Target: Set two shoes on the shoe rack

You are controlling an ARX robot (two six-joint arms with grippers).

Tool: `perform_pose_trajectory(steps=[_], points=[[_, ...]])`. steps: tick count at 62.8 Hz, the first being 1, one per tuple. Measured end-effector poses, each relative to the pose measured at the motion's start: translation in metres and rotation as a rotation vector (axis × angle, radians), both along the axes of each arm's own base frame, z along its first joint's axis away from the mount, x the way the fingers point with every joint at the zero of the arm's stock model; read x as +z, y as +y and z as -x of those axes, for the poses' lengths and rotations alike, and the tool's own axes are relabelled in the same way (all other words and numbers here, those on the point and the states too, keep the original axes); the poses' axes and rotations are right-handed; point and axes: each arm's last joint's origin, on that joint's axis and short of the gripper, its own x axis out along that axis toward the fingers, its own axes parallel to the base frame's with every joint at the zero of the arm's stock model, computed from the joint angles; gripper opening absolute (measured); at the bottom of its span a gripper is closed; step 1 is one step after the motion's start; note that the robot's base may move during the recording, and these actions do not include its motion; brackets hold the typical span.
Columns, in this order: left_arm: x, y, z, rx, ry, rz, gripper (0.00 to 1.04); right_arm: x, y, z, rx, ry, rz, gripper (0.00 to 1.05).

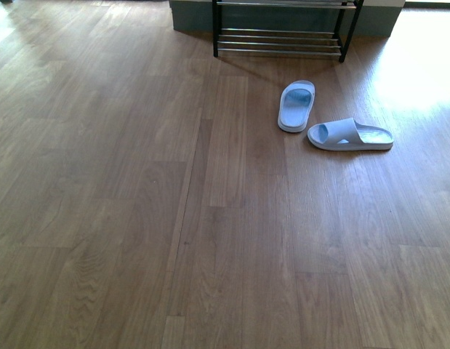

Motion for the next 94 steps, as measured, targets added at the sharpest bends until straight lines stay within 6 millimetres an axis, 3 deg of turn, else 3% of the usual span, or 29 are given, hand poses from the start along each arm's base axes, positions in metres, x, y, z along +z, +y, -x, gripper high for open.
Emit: perform_pose_trajectory(steps=[94], points=[[0.0000,-0.0001,0.0000,-0.002,0.000,0.000,0.95,0.0000,0.0000,0.0000,-0.001,0.000,0.000,0.96]])
